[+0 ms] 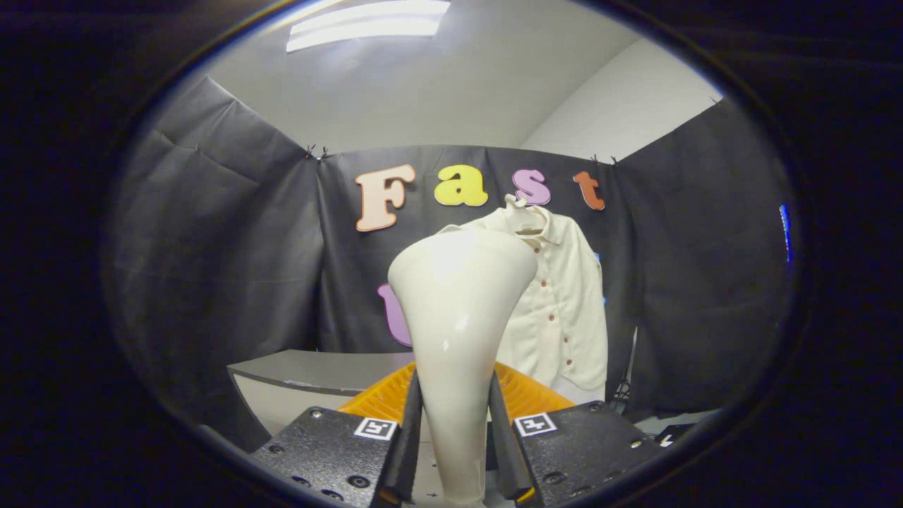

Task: Iron the clothes twice with a garment steamer, once on the left side and once on the right side.

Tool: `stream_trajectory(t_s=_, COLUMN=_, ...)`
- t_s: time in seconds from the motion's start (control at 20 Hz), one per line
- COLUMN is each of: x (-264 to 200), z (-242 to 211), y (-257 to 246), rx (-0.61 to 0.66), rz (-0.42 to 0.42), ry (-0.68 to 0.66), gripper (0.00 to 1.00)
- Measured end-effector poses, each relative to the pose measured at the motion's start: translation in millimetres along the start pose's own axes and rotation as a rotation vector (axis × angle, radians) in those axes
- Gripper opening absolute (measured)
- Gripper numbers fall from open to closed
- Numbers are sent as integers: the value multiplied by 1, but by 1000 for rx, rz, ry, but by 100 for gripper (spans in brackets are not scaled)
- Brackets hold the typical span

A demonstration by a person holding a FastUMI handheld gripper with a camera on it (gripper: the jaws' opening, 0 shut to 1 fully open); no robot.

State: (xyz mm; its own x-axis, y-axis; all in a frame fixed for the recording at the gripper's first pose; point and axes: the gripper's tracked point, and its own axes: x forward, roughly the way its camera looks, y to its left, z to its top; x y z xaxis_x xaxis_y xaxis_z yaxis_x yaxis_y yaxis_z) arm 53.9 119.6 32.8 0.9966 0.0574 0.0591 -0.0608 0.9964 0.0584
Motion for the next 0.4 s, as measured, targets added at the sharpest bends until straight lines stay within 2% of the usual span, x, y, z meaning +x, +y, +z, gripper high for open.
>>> stream_trajectory(t_s=0.4, x=-11, z=-13, y=-8, rx=4, rz=-1, ry=6, gripper=46)
